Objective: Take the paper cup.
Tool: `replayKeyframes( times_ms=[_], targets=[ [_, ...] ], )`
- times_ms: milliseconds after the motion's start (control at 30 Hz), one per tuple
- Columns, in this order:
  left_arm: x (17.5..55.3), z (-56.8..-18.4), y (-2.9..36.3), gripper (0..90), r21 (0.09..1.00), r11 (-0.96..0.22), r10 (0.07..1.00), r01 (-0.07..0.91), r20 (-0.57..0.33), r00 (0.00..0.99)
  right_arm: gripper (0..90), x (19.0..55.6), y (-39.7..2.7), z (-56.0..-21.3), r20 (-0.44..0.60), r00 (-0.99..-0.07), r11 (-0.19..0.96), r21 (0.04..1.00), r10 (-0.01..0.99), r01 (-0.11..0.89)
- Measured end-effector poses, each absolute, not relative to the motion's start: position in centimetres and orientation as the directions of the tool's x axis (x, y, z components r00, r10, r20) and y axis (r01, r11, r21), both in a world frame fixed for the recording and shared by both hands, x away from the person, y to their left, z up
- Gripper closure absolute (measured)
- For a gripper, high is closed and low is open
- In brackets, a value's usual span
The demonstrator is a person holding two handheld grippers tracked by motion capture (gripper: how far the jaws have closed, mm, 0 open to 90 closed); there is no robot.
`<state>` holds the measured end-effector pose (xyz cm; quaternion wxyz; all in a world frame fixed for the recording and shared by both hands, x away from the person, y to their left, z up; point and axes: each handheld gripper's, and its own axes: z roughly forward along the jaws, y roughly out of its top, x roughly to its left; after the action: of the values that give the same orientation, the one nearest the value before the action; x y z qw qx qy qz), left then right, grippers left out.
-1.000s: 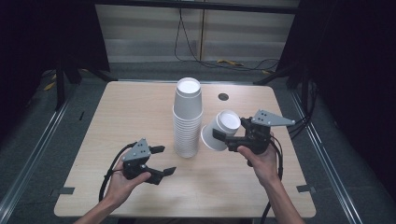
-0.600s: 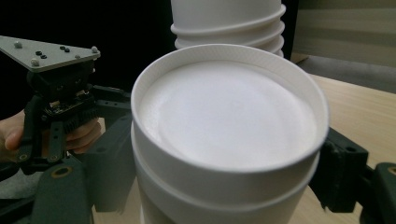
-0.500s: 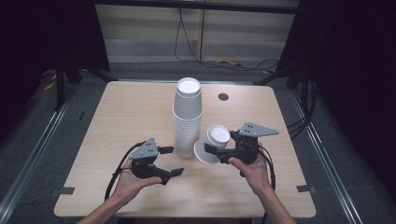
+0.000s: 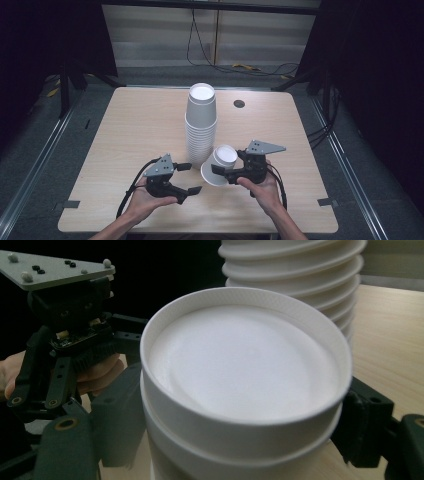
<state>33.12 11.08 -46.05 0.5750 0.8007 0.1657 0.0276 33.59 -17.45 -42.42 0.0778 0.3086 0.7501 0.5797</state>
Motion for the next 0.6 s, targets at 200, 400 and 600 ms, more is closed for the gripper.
replayKeyframes(
  times_ms=[200, 400, 600],
  targets=[
    [32.9, -46.3, 10.8, 16.2, 0.925, -0.291, 0.283, 0.246, -0.163, 0.945, 21.3, 33.3, -16.3, -43.0, 0.256, -0.821, 0.161, 0.910, 0.511, 0.383],
    [32.9, -46.6, 10.8, 15.6, 0.922, -0.294, 0.272, 0.253, -0.173, 0.947, 21.5, 33.2, -15.6, -43.4, 0.268, -0.837, 0.184, 0.901, 0.476, 0.393],
    [32.9, -46.8, 10.6, 15.6, 0.922, -0.297, 0.272, 0.250, -0.170, 0.947, 21.6, 33.1, -14.7, -43.8, 0.284, -0.845, 0.186, 0.897, 0.453, 0.401]
  ],
)
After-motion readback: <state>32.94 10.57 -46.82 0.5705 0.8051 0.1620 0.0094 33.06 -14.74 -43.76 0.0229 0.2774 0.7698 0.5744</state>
